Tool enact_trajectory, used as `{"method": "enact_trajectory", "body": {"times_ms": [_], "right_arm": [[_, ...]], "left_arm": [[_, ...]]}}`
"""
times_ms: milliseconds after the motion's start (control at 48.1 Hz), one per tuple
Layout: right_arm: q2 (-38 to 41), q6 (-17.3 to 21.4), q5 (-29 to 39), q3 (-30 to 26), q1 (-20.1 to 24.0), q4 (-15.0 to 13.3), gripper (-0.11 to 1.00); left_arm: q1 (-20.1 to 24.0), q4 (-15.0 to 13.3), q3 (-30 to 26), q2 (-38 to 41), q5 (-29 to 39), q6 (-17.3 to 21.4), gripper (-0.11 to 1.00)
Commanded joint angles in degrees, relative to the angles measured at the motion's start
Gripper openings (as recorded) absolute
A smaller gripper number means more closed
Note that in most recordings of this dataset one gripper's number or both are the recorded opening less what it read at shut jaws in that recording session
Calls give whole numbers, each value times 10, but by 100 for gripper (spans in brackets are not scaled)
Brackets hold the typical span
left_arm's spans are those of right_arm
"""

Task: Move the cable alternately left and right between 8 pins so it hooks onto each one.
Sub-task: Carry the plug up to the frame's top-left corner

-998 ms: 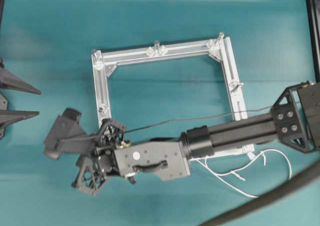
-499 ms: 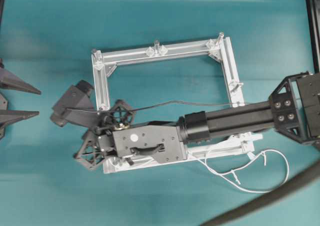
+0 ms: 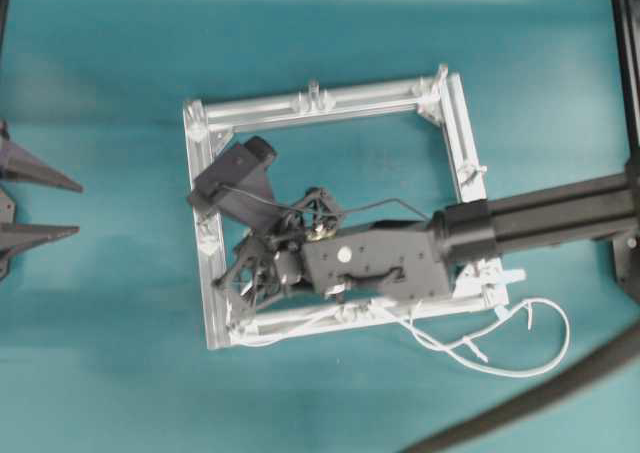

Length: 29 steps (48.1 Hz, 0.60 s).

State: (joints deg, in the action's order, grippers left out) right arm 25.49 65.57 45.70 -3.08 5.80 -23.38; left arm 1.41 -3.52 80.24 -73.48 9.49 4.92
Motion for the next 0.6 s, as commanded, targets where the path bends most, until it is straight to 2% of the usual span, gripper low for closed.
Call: {"method": "enact_trajectory", "body": {"times_ms": [0, 166, 291, 582], "right_arm": [[-32, -9, -11, -4, -19, -11, 15], [-15, -69, -40, -28, -55, -11, 15], [15, -120, -42, -74, -76, -5, 15], [80, -229, -25, -178, -98, 27, 15]], "left_arm": [[-2, 2, -7, 6, -7, 1, 69], [-2, 2, -11, 6, -10, 1, 69], [-2, 3, -11, 6, -10, 1, 69], [-2, 2, -11, 6, -10, 1, 69]]}}
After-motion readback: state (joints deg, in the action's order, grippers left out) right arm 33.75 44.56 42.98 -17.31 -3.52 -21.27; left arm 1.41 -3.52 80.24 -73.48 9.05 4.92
